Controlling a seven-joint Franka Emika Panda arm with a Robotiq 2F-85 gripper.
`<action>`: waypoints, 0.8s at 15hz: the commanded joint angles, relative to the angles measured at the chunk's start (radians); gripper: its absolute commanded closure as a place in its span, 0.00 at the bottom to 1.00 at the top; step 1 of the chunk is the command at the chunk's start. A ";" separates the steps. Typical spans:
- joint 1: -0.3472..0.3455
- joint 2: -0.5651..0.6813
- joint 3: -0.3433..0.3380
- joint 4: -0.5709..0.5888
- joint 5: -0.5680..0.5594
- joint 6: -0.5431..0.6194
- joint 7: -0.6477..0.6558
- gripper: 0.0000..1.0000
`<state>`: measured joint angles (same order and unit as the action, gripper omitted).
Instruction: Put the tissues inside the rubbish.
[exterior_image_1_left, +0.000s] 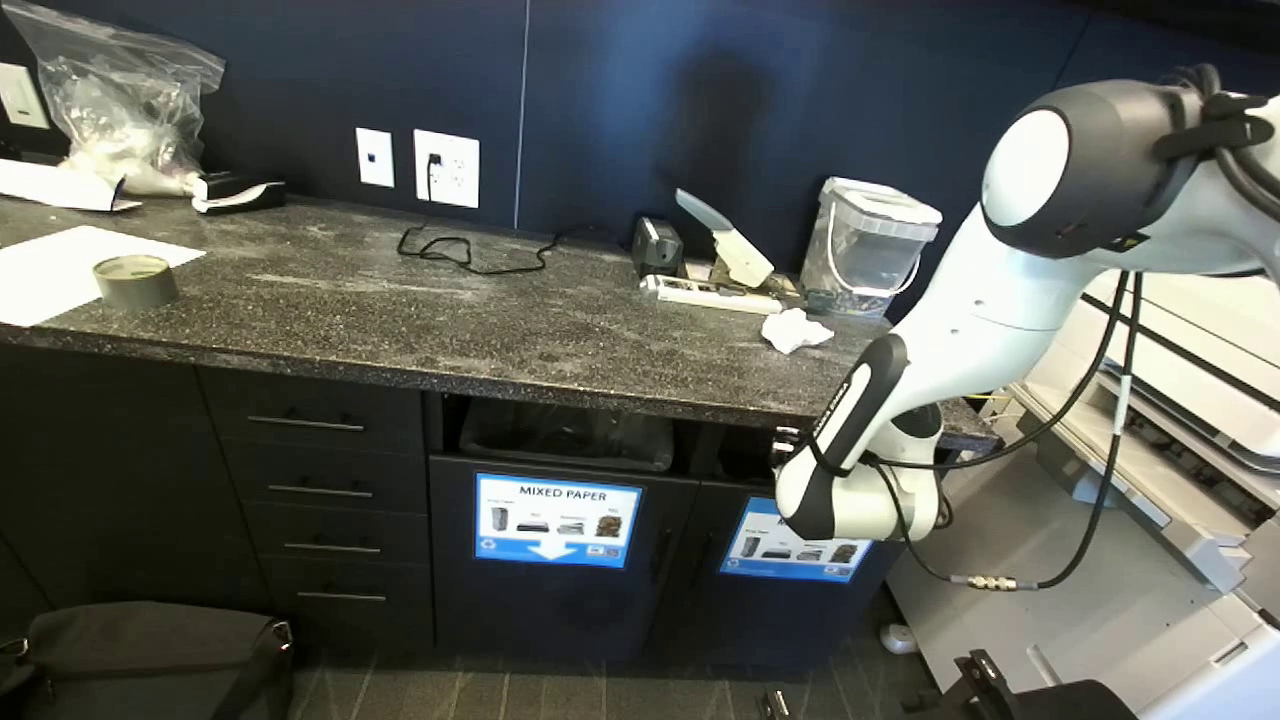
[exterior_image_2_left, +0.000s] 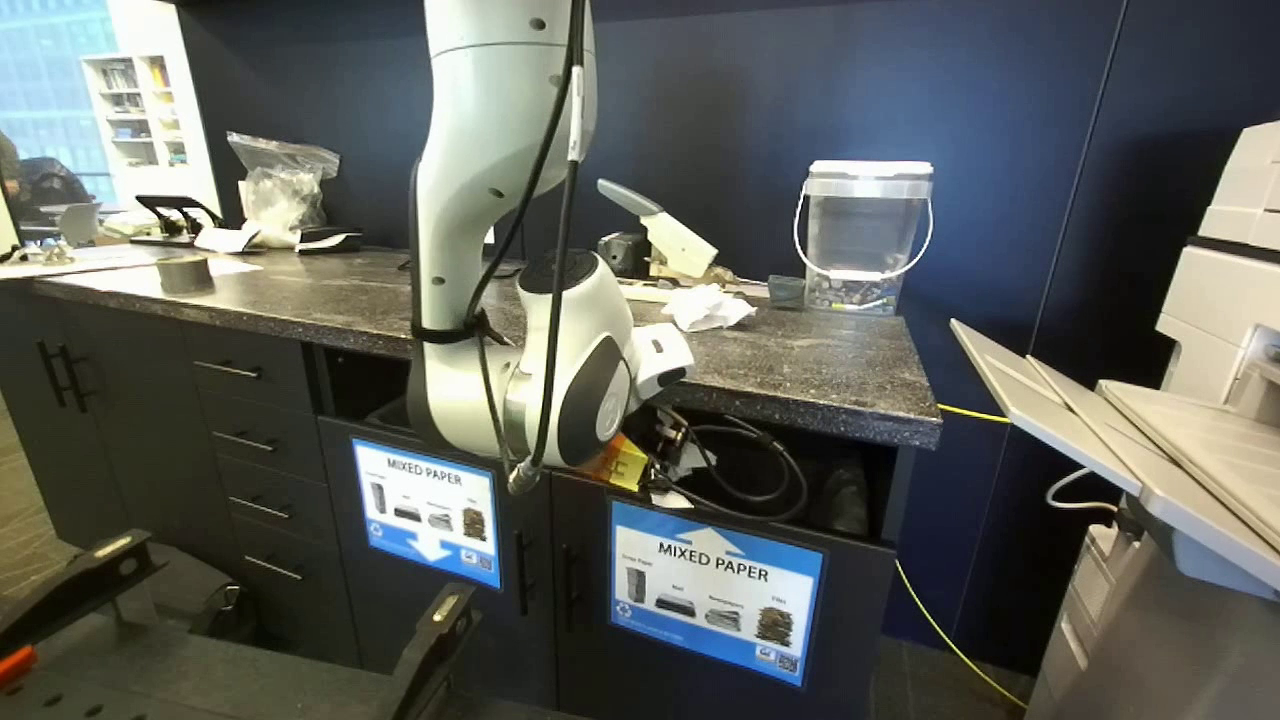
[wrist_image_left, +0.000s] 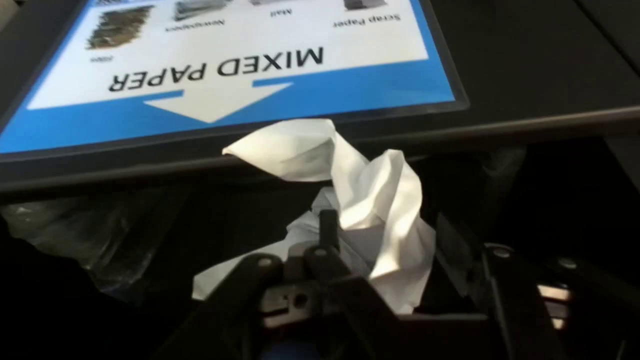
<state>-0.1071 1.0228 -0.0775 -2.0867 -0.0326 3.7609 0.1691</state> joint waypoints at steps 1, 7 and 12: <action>-0.066 0.027 0.067 -0.029 -0.036 0.210 -0.021 0.77; -0.060 0.096 0.065 -0.009 -0.042 0.308 -0.039 1.00; -0.047 0.171 0.045 0.114 -0.027 0.278 -0.086 0.93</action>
<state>-0.1667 1.1346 -0.0185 -2.0709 -0.0805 4.0312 0.1202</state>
